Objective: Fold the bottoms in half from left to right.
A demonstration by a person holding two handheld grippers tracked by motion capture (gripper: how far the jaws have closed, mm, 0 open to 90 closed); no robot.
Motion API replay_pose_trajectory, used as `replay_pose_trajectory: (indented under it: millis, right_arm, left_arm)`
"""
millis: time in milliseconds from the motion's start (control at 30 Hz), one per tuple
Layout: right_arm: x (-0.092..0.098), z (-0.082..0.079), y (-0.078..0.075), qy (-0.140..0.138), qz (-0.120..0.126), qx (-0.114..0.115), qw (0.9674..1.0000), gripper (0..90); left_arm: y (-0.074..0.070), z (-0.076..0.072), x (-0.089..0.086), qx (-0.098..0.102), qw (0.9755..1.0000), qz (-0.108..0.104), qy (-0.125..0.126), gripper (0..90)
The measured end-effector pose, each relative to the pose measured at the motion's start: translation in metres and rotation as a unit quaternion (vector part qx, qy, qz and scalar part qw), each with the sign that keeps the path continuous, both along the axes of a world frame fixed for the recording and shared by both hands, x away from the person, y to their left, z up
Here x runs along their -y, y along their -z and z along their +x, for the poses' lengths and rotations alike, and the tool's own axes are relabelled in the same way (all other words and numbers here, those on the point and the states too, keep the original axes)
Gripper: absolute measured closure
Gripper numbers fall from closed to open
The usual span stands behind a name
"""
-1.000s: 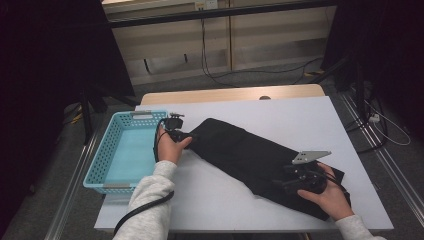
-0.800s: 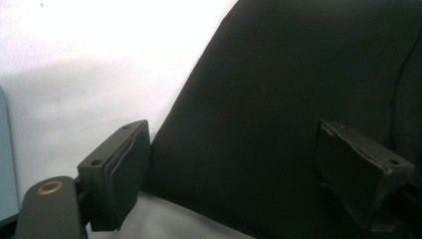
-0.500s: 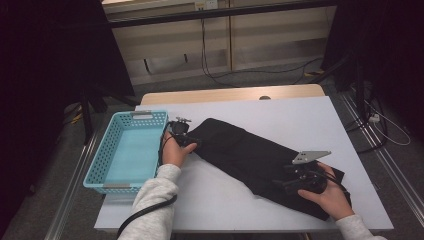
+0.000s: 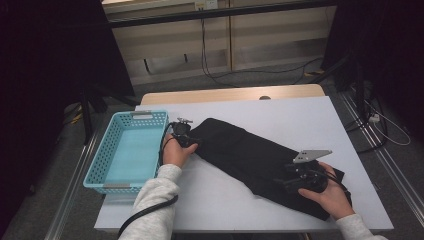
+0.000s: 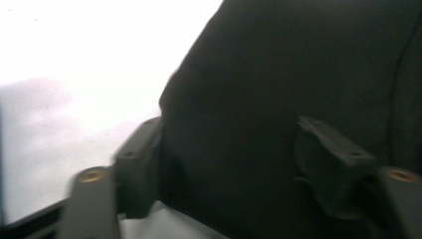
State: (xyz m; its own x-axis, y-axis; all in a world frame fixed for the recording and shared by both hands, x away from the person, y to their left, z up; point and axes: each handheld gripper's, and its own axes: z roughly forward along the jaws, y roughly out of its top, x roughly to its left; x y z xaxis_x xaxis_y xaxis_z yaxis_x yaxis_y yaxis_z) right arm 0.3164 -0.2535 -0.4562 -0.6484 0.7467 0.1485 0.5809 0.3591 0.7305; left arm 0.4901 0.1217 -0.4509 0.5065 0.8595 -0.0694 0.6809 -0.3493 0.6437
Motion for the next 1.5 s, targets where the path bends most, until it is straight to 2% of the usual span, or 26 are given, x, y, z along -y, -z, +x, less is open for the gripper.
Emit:
replay_pose_trajectory:
  millis: [33, 67, 100, 133, 200, 233, 267, 300, 500, 600, 633, 800, 867, 1167, 1300, 1500]
  right_arm:
    - [0.0, 0.0, 0.0, 0.0, 0.0, 0.0, 1.0, 27.9]
    - [0.0, 0.0, 0.0, 0.001, 0.0, 0.001, 1.0, 27.8]
    - [0.0, 0.0, -0.001, 0.002, 0.001, 0.002, 1.0, 27.6]
    - [0.0, 0.0, -0.001, 0.003, 0.002, 0.002, 1.0, 27.1]
    - [0.0, 0.0, -0.002, 0.005, 0.003, 0.003, 1.0, 26.8]
    - [0.0, 0.0, -0.002, 0.005, 0.003, 0.003, 1.0, 26.8]
    - [0.001, 0.0, -0.002, 0.006, 0.004, 0.003, 1.0, 26.0]
    - [0.001, 0.0, -0.002, 0.008, 0.005, 0.002, 1.0, 25.6]
    - [0.003, 0.0, -0.002, 0.014, 0.008, 0.006, 0.9999, 22.4]
    - [0.004, 0.001, -0.003, 0.021, 0.008, 0.009, 0.9997, 20.3]
    - [0.005, 0.001, -0.003, 0.022, 0.01, 0.01, 0.9997, 20.1]
    - [0.006, 0.001, -0.003, 0.026, 0.004, 0.012, 0.9996, 16.7]
    - [0.007, 0.001, -0.003, 0.031, 0.004, 0.014, 0.9994, 15.9]
    - [0.009, 0.0, -0.003, 0.039, 0.005, 0.013, 0.9991, 14.9]
    - [0.01, -0.001, -0.003, 0.039, 0.005, 0.015, 0.9991, 14.5]
    - [0.012, -0.002, -0.004, 0.043, 0.007, 0.018, 0.9989, 14.2]
  left_arm:
    - [0.0, 0.0, 0.0, 0.0, 1.0, 0.0, 0.0, 41.3]
    - [-0.001, 0.0, 0.001, -0.004, 1.0, -0.003, 0.002, 41.3]
    - [-0.001, -0.001, 0.002, -0.006, 0.9999, -0.006, 0.006, 47.3]
    - [-0.002, -0.001, 0.003, -0.011, 0.9999, -0.012, 0.006, 58.3]
    - [-0.002, -0.001, 0.004, -0.018, 0.9995, -0.023, 0.005, 65.6]
    - [-0.002, -0.002, 0.005, -0.021, 0.9994, -0.025, 0.007, 65.6]
    - [-0.002, -0.002, 0.005, -0.027, 0.9989, -0.036, 0.008, 75.8]
    - [-0.002, -0.002, 0.005, -0.03, 0.9986, -0.043, 0.008, 77.7]
    - [-0.003, -0.002, 0.005, -0.036, 0.9982, -0.048, 0.007, 82.1]
    - [-0.006, -0.002, 0.008, -0.04, 0.9984, -0.039, 0.005, 82.5]
    - [-0.009, -0.001, 0.008, -0.051, 0.9981, -0.036, -0.001, 82.7]
    - [-0.016, 0.001, 0.004, -0.066, 0.997, -0.04, -0.004, 82.9]
    - [-0.022, 0.003, 0.002, -0.064, 0.9967, -0.048, -0.011, 83.0]
    - [-0.038, 0.007, -0.005, -0.054, 0.9971, -0.051, -0.02, 83.0]
    - [-0.042, 0.009, -0.014, -0.054, 0.9965, -0.056, -0.031, 83.0]
    - [-0.045, 0.009, -0.019, -0.055, 0.9964, -0.055, -0.033, 82.9]
